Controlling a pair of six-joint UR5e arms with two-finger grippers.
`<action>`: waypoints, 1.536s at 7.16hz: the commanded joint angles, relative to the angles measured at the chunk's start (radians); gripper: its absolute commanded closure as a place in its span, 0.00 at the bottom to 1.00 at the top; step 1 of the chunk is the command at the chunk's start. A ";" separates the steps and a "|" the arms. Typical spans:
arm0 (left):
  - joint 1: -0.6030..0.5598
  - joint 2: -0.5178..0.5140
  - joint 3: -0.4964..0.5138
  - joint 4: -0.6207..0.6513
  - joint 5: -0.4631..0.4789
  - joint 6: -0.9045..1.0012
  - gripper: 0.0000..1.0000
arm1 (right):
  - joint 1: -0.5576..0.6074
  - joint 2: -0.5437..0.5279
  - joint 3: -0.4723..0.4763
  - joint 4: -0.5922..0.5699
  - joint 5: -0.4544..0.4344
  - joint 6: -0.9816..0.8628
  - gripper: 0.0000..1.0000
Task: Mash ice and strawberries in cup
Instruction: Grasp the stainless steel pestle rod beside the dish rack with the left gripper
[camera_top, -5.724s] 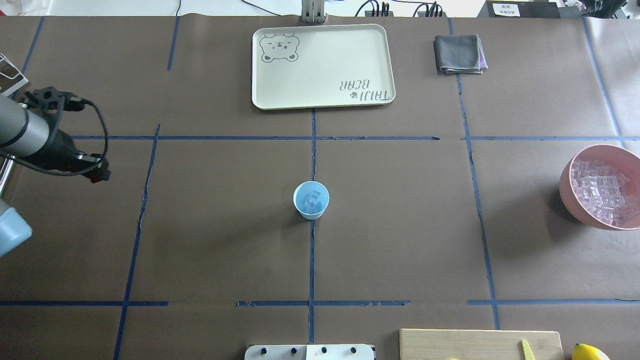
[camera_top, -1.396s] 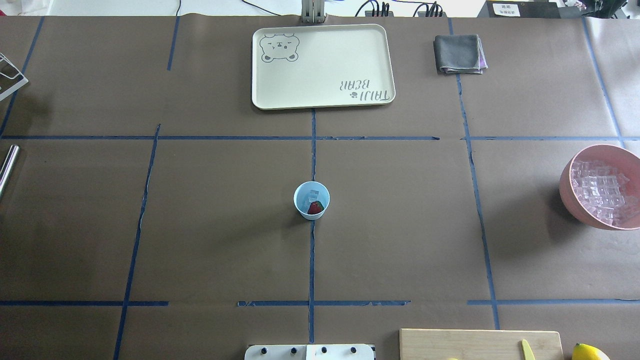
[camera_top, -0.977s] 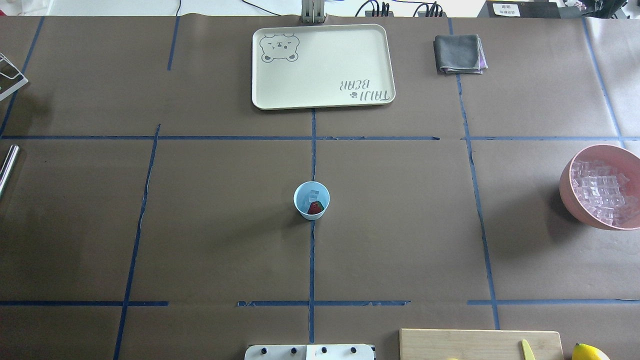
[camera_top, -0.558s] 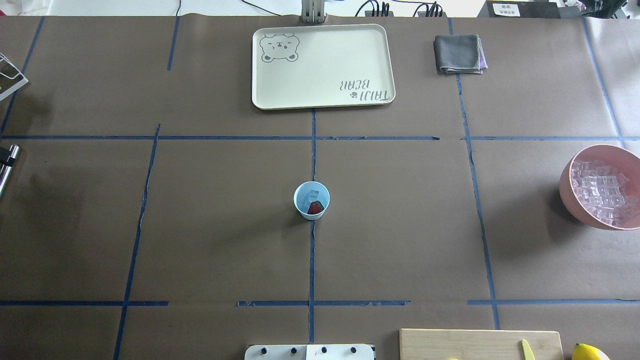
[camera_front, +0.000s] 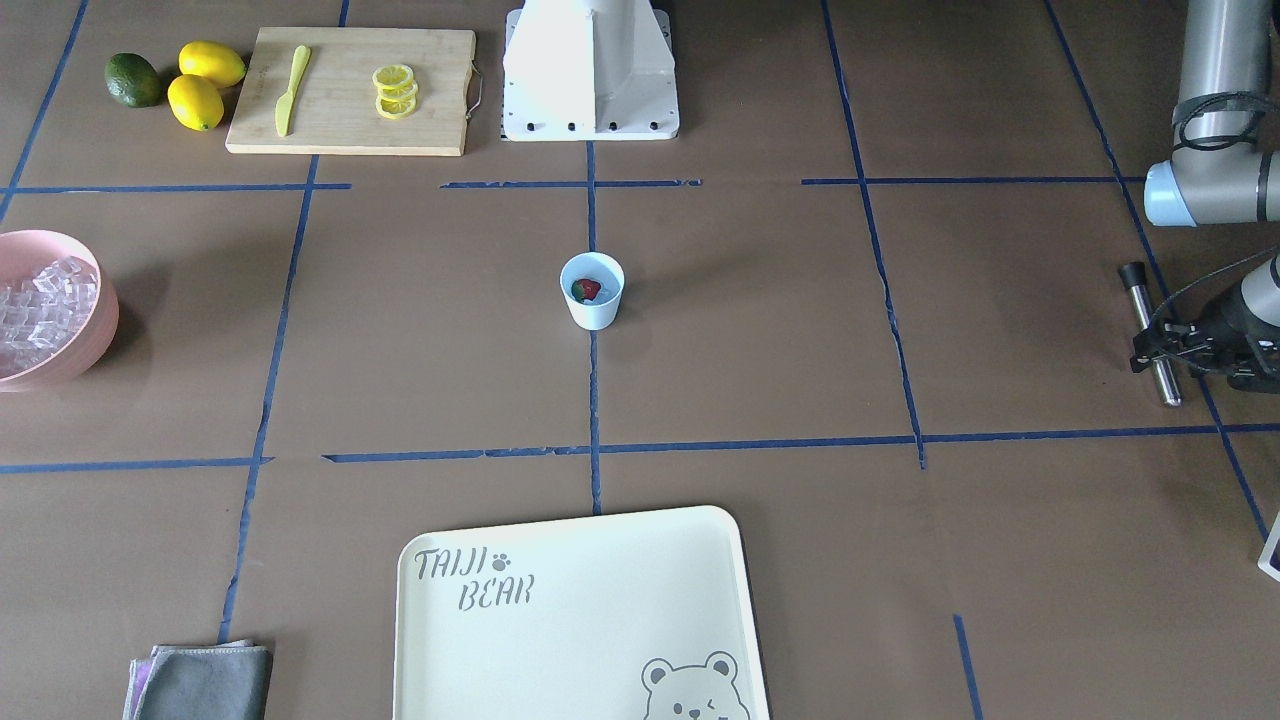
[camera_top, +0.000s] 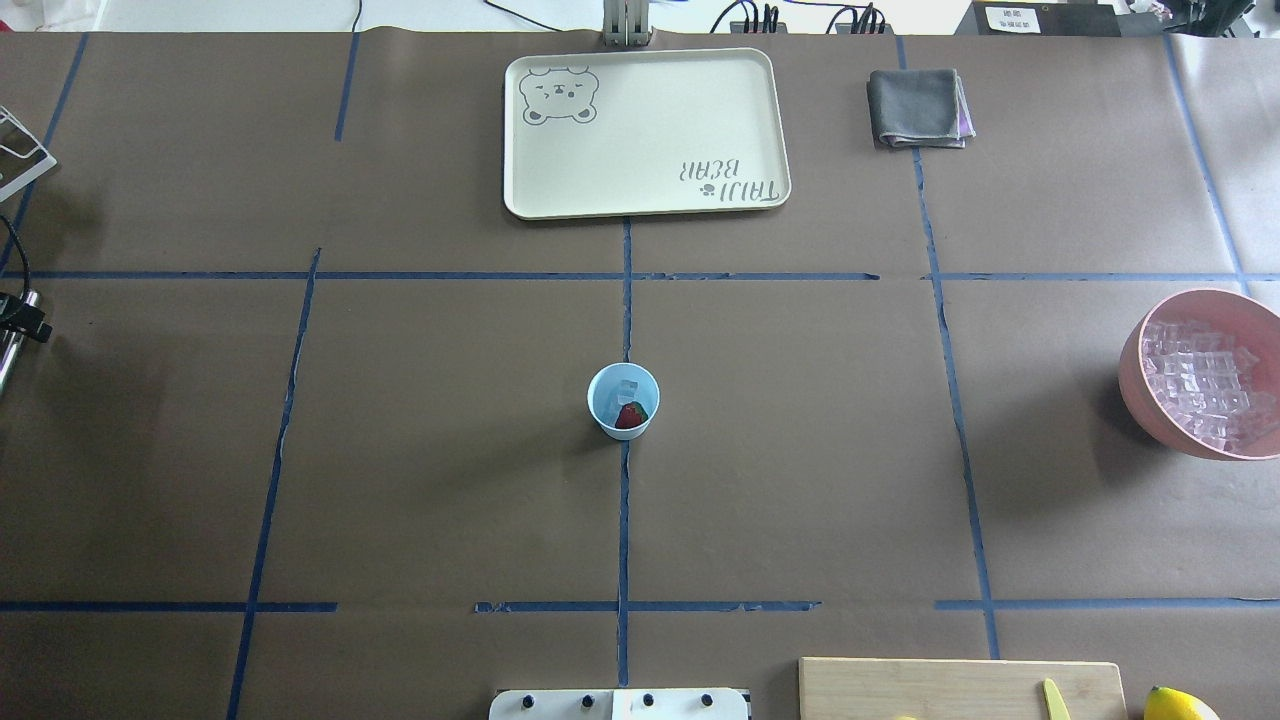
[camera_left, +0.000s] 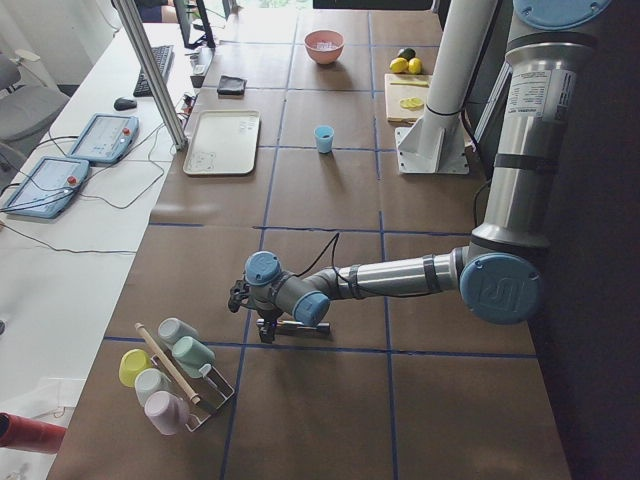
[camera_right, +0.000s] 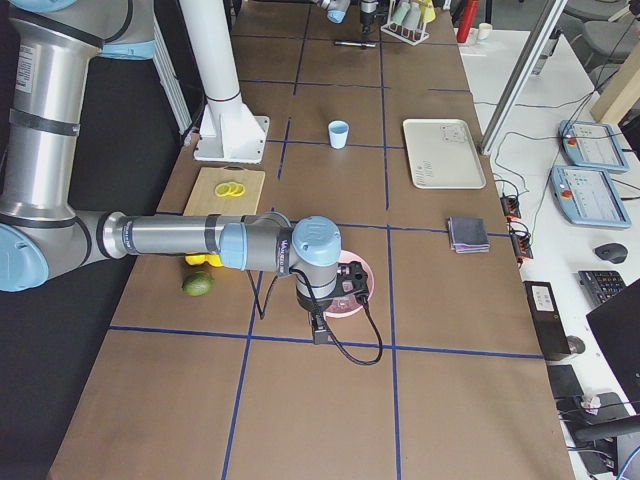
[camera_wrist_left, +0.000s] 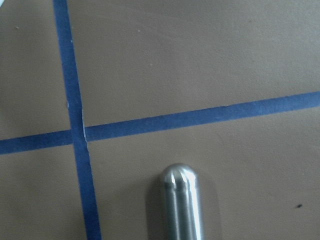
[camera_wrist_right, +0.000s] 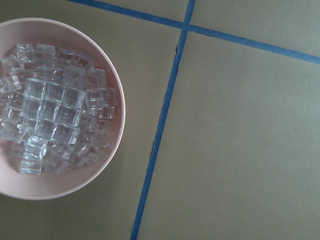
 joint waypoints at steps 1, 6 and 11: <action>0.001 0.003 -0.001 -0.015 -0.003 -0.010 0.92 | 0.000 0.000 0.000 0.000 0.000 0.000 0.01; -0.001 -0.003 -0.309 -0.067 0.002 -0.001 1.00 | 0.000 0.000 0.001 0.000 0.000 0.000 0.01; 0.132 -0.256 -0.446 -0.398 -0.075 -0.328 1.00 | 0.000 -0.003 0.006 0.000 0.000 0.002 0.01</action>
